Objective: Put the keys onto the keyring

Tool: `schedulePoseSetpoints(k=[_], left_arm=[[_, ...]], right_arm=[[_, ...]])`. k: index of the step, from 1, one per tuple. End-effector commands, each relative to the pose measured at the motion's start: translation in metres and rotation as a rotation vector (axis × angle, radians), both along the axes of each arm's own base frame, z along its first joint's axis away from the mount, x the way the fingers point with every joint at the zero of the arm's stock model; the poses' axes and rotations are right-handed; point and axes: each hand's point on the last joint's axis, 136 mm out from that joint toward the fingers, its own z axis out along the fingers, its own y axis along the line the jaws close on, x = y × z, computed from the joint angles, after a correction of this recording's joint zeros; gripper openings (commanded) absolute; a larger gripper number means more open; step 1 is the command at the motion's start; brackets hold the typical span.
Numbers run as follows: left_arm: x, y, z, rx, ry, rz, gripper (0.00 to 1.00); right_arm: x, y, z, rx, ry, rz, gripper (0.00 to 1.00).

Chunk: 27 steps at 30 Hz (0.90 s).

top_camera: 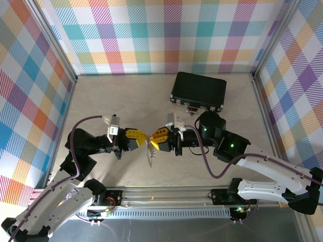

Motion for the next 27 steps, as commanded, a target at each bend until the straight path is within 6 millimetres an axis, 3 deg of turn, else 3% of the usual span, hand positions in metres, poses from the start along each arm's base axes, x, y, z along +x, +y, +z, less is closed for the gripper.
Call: schedulePoseSetpoints(k=[1,27], left_arm=[[-0.010,-0.001,0.006,-0.020,-0.038,-0.044,0.00],[-0.013,-0.002,0.005,-0.011,-0.040,-0.063,0.00]], right_arm=[[-0.001,0.002,0.018,0.044,-0.029,0.015,0.18],[-0.009,0.005,0.008,-0.069,0.027,0.084,0.16]])
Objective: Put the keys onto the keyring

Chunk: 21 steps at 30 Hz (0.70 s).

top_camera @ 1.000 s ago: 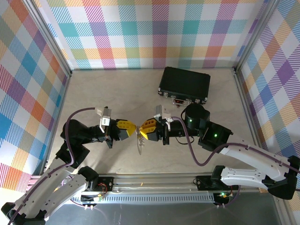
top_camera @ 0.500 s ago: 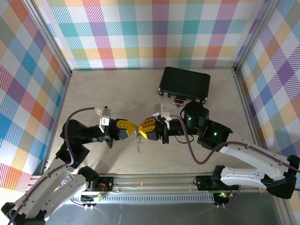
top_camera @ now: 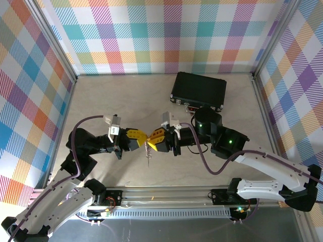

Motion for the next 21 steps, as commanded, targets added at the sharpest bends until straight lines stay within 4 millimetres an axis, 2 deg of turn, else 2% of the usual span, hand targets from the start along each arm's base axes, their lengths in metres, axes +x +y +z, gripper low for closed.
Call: schedulePoseSetpoints(k=[1,6,13,17,21], left_arm=[[-0.012,-0.001,0.007,-0.017,-0.045,-0.053,0.00],[-0.013,-0.001,0.007,-0.011,-0.047,-0.053,0.00],[-0.014,0.000,0.007,-0.006,-0.049,-0.051,0.00],[-0.014,0.000,0.008,-0.008,-0.052,-0.050,0.00],[-0.014,0.000,0.009,-0.010,-0.055,-0.051,0.00]], right_arm=[[-0.004,-0.002,0.005,-0.010,-0.011,0.025,0.16],[0.003,-0.009,0.006,-0.004,0.007,-0.015,0.17],[0.009,-0.025,0.010,0.021,0.020,-0.080,0.37],[0.014,-0.028,0.009,0.017,0.032,-0.111,0.43],[0.017,-0.022,0.004,-0.004,0.048,-0.108,0.47]])
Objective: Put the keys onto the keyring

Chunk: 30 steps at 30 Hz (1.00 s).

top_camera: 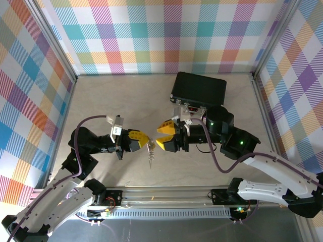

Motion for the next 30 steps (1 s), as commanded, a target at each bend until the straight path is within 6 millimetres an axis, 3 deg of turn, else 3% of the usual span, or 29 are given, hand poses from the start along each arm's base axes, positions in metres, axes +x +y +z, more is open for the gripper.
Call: schedulePoseSetpoints(k=[1,9,23,27,30], left_arm=[[-0.011,0.003,0.013,-0.025,-0.066,-0.024,0.00],[-0.010,0.002,0.013,-0.026,-0.067,-0.025,0.00],[-0.008,0.000,0.011,-0.024,-0.058,-0.026,0.00],[-0.007,0.000,0.010,-0.022,-0.058,-0.023,0.00],[-0.006,0.000,0.009,-0.016,-0.052,-0.016,0.00]], right_arm=[[0.003,0.005,-0.008,-0.023,0.036,0.000,0.48],[0.002,0.016,-0.017,-0.045,0.066,0.044,0.49],[0.002,0.020,-0.025,-0.059,0.064,0.065,0.18],[0.000,0.020,-0.026,-0.066,0.055,0.079,0.02],[-0.003,0.018,-0.026,-0.065,0.043,0.090,0.00]])
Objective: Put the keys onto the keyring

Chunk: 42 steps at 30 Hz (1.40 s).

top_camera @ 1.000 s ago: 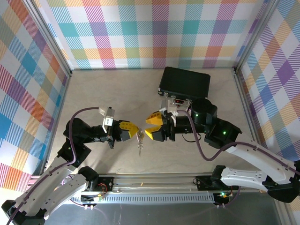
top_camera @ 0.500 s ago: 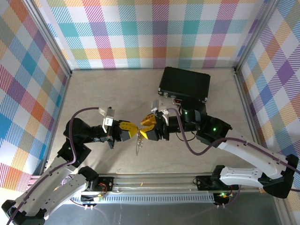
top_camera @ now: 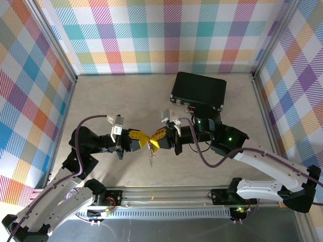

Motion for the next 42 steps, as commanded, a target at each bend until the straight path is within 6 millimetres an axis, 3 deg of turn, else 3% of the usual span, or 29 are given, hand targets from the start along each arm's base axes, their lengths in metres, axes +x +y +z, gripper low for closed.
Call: schedulePoseSetpoints(k=[1,14,21,23,31,37,42], left_arm=[[-0.009,0.001,0.010,-0.017,-0.058,-0.019,0.00],[-0.004,0.004,0.003,0.053,-0.052,0.031,0.00],[-0.002,0.010,-0.007,0.166,-0.061,0.084,0.29],[-0.001,0.014,-0.016,0.243,-0.057,0.111,0.33],[0.003,0.017,-0.028,0.386,-0.069,0.120,0.35],[0.010,0.009,-0.017,0.365,-0.077,0.101,0.35],[0.018,-0.001,-0.016,0.363,-0.070,0.074,0.31]], right_arm=[[-0.004,-0.002,0.002,0.006,-0.029,0.024,0.00],[-0.009,-0.015,0.004,-0.015,-0.078,0.015,0.00],[-0.003,-0.020,-0.001,-0.095,-0.144,-0.009,0.00],[0.001,-0.024,-0.003,-0.147,-0.175,-0.021,0.00],[0.008,-0.027,-0.014,-0.355,-0.265,0.013,0.00],[0.009,-0.020,-0.024,-0.458,-0.303,0.057,0.00],[0.008,-0.016,-0.020,-0.462,-0.316,0.082,0.00]])
